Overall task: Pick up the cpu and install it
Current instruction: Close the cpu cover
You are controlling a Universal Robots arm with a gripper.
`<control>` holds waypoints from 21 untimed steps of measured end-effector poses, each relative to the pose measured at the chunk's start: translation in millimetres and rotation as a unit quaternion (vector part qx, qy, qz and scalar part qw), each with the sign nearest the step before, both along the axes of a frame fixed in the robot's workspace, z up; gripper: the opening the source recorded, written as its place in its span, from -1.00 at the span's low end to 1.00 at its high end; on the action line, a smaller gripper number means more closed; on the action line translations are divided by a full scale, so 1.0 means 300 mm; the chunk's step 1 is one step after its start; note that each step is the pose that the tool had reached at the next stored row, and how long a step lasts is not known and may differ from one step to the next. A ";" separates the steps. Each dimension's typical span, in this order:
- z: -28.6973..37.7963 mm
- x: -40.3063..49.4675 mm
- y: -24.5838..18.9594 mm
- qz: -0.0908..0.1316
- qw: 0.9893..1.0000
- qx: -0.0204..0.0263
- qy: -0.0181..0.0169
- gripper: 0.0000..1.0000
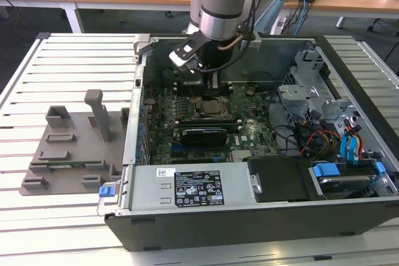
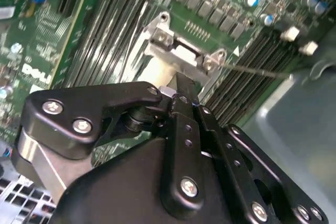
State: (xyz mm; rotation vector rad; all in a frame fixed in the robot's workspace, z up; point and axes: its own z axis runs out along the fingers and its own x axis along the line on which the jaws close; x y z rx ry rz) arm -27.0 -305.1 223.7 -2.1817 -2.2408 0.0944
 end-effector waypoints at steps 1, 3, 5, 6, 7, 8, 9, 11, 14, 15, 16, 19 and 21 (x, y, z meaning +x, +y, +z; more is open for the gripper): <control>-0.007 -0.005 0.000 0.000 1.000 0.000 0.000 -0.79; -0.031 -0.023 0.000 0.000 1.000 0.000 0.000 -0.79; -0.059 -0.032 0.000 0.000 1.000 0.000 0.000 -0.79; -0.062 -0.033 0.000 0.000 1.000 0.000 0.000 -0.79; -0.063 -0.033 0.000 0.000 1.000 0.000 0.000 -0.79; -0.063 -0.033 -0.001 0.000 1.000 0.001 0.000 -0.79; -0.063 -0.031 -0.001 0.000 1.000 0.001 0.000 -0.79; -0.063 -0.012 -0.001 0.000 1.000 0.001 0.000 -0.79; -0.049 0.011 -0.001 0.000 1.000 0.001 0.000 -0.79; -0.033 0.012 -0.001 0.000 1.000 0.001 0.000 -0.79; 0.000 0.012 -0.001 0.000 1.000 0.001 0.000 -0.79; 0.058 0.012 -0.001 0.000 1.000 0.001 0.000 -0.79; 0.090 0.012 -0.001 0.000 1.000 0.001 0.000 -0.79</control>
